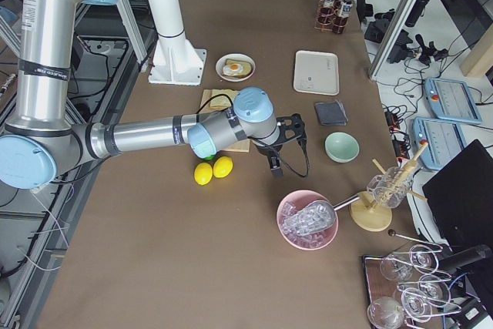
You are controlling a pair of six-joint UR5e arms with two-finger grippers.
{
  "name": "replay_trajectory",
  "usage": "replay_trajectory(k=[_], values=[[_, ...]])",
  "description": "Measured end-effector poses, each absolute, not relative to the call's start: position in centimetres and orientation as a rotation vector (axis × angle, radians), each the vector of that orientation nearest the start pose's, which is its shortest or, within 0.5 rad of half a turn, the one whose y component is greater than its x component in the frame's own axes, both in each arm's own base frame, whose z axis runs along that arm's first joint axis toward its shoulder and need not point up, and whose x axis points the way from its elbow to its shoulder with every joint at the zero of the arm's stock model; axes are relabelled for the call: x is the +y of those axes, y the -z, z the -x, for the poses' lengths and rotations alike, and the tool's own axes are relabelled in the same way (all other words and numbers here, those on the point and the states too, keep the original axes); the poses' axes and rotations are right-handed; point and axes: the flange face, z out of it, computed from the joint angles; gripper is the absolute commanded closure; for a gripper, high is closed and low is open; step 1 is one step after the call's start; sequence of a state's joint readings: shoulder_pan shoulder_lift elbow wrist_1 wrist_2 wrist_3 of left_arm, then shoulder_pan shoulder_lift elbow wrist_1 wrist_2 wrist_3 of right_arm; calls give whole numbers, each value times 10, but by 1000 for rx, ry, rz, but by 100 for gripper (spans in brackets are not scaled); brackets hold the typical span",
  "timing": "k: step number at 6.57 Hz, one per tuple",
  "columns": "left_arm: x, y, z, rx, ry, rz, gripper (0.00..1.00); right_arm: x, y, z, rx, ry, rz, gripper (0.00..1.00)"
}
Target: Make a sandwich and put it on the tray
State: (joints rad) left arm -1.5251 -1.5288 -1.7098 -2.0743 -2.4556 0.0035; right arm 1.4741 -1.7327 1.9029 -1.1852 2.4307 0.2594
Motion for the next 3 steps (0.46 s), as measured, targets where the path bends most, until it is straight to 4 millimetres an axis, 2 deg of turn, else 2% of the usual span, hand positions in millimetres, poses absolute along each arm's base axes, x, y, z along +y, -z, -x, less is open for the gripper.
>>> replay_trajectory(k=[1, 2, 3], values=[[-506, -527, 2, 894, -349, -544, 1, -450, -498, 8, -965, 67, -341, 0], [-514, -510, -29, 924, -331, -512, 1, -462, -468, 41, -1024, 12, -302, 0], [-515, -492, -66, 932, -273, -467, 1, -464, -441, 86, -1061, -43, -276, 0]])
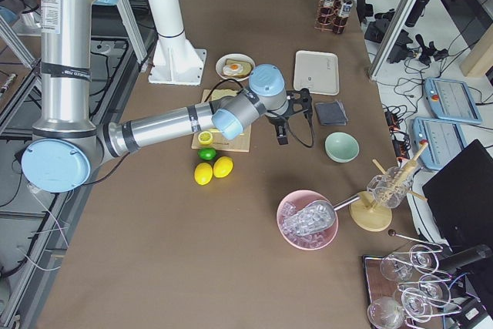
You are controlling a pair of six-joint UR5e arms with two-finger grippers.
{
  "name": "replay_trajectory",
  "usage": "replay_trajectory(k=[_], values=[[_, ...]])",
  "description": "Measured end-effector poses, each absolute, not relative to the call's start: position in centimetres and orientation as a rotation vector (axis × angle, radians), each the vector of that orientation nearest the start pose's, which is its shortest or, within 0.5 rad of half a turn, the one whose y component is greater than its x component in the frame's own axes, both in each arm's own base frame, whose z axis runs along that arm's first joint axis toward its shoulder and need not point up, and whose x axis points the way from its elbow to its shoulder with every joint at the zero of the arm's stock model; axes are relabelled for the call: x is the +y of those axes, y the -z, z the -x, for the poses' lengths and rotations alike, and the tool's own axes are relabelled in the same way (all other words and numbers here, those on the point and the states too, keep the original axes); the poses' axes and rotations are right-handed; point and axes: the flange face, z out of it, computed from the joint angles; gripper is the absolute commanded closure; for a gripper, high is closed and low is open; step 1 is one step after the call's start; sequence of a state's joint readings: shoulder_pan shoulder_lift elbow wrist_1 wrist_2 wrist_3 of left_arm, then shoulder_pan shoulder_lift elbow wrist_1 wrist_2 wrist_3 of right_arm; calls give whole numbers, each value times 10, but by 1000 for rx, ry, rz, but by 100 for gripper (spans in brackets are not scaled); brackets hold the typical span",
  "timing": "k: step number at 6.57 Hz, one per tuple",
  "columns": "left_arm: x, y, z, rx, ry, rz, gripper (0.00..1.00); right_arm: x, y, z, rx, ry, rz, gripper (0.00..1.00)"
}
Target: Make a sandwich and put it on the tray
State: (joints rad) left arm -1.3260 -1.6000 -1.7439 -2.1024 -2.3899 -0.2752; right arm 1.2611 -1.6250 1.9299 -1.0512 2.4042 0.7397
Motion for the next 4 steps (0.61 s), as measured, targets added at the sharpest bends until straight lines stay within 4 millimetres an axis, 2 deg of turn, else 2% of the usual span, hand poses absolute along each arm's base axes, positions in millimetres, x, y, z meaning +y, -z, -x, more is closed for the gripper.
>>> replay_trajectory(k=[1, 2, 4], values=[[-511, -473, -104, 930, -204, -432, 1, -457, -427, 133, -1064, -79, -261, 0], [-506, -452, -140, 945, -135, -398, 1, -445, -414, 172, -1064, -100, -245, 0], [-490, -397, -225, 991, -37, -358, 1, -409, -385, 222, -1034, -97, -173, 1]])
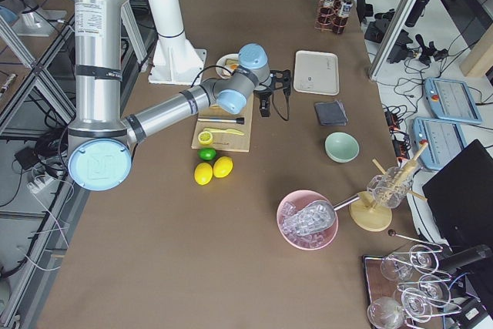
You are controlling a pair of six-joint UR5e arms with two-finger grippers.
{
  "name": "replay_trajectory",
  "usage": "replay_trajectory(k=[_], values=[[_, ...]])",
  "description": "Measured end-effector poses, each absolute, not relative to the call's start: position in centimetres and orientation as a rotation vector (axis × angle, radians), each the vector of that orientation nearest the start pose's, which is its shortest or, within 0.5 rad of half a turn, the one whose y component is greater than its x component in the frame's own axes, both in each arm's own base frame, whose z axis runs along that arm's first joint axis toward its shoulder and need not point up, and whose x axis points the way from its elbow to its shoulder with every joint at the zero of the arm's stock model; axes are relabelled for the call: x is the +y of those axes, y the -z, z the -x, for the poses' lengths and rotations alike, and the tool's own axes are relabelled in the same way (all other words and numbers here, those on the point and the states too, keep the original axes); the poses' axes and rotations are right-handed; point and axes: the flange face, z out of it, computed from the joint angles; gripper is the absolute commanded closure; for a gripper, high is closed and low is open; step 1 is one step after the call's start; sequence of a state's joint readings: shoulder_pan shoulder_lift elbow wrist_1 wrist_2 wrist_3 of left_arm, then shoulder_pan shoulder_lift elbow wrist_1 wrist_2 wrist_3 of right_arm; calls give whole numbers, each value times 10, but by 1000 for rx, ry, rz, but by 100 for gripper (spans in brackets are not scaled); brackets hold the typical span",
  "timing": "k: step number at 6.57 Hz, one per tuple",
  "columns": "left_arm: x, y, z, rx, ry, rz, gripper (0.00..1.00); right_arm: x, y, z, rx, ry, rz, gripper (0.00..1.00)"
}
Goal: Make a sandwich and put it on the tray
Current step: 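Move the right gripper to the board's bread slice while the left arm nears the plate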
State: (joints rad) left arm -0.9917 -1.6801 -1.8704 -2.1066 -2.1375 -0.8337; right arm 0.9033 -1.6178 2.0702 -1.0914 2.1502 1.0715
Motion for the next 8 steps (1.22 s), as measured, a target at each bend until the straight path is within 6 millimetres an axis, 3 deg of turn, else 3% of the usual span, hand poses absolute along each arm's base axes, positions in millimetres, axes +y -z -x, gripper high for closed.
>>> replay_trajectory(k=[2, 4, 6, 8], values=[[-468, -342, -309, 1057, 20, -334, 1, -366, -364, 278, -972, -134, -113, 2], [-449, -309, -364, 1089, 60, -335, 1, -299, -345, 347, -964, -196, -101, 6], [-441, -295, -383, 1101, 77, -343, 1, -243, -351, 380, -1005, -197, -117, 13], [-434, -291, -392, 1100, 88, -357, 1, -219, -389, 387, -1050, -185, -143, 20]])
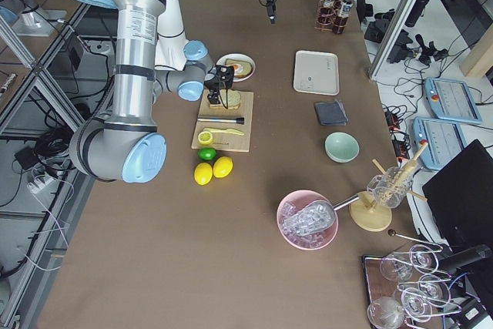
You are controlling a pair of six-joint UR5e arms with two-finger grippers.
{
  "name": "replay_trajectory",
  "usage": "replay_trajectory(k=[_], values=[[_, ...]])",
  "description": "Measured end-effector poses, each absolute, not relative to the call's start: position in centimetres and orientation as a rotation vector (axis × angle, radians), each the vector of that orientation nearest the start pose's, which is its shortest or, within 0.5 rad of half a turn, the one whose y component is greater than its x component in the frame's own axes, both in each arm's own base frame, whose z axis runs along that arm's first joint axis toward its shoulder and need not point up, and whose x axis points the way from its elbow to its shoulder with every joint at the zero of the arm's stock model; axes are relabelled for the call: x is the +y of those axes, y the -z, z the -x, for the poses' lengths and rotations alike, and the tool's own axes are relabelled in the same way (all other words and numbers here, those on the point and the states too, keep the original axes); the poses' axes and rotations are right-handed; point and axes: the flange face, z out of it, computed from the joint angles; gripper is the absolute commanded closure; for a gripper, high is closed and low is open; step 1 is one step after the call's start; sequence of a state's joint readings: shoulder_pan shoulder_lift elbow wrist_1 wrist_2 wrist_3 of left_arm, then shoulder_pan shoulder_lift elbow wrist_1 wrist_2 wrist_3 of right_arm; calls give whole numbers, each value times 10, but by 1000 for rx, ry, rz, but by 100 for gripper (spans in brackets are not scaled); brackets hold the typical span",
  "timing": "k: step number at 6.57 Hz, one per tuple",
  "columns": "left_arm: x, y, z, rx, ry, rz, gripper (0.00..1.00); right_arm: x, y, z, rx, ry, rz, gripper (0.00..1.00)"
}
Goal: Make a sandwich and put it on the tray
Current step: 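Move the right gripper to the board's bread slice while the left arm nears the plate, then grasp the bread slice edge on the cutting board with the right gripper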
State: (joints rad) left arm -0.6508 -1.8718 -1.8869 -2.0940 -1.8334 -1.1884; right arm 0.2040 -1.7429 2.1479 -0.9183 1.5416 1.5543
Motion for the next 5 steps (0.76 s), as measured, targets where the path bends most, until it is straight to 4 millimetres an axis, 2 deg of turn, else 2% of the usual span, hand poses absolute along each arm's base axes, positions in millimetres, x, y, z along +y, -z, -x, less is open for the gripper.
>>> replay_trajectory(k=[2, 4, 5], values=[[-430, -288, -394, 1106, 91, -358, 1, -217, -420, 390, -1074, -196, -159, 22], [-429, -285, -395, 1111, 89, -360, 1, -207, -428, 397, -1073, -199, -161, 23], [-428, -284, -395, 1112, 88, -361, 1, -201, -429, 401, -1073, -201, -166, 28]])
